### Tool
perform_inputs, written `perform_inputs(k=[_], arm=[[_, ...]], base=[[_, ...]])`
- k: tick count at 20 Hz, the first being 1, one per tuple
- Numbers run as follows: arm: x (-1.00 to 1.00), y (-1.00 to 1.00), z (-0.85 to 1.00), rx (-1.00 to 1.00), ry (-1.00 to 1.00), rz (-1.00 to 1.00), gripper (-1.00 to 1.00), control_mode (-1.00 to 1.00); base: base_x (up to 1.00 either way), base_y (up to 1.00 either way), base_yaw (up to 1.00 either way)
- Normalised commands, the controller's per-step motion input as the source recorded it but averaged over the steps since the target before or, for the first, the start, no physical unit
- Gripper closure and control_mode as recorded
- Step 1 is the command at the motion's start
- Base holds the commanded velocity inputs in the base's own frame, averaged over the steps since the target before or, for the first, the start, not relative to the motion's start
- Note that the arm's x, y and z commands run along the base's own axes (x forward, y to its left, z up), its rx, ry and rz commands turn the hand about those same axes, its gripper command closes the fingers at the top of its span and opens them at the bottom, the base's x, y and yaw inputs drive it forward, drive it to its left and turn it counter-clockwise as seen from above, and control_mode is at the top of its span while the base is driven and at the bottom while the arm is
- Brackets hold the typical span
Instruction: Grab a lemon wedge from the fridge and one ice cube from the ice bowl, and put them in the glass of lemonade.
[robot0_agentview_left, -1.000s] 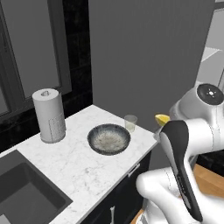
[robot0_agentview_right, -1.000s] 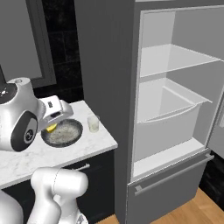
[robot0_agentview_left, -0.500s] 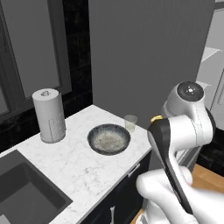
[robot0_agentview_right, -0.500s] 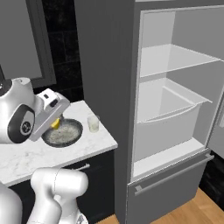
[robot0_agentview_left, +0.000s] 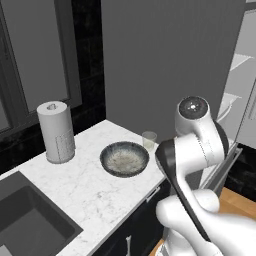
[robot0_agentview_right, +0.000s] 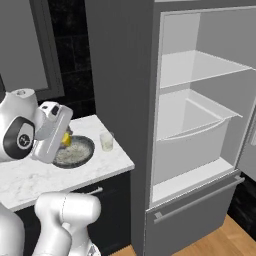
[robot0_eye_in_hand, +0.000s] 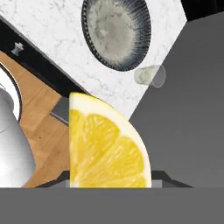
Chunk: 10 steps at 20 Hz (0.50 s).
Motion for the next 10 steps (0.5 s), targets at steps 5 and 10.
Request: perform_inputs(k=[5, 10], arm=[[0.15, 0.00, -0.07, -0.34, 0.09, 0.28, 1.00, -1.00], [0.07, 0.00, -0.05, -0.32, 0.07, 0.26, 1.00, -1.00]], base=[[0.00, 0.00, 0.00], [0.00, 0.00, 0.00]])
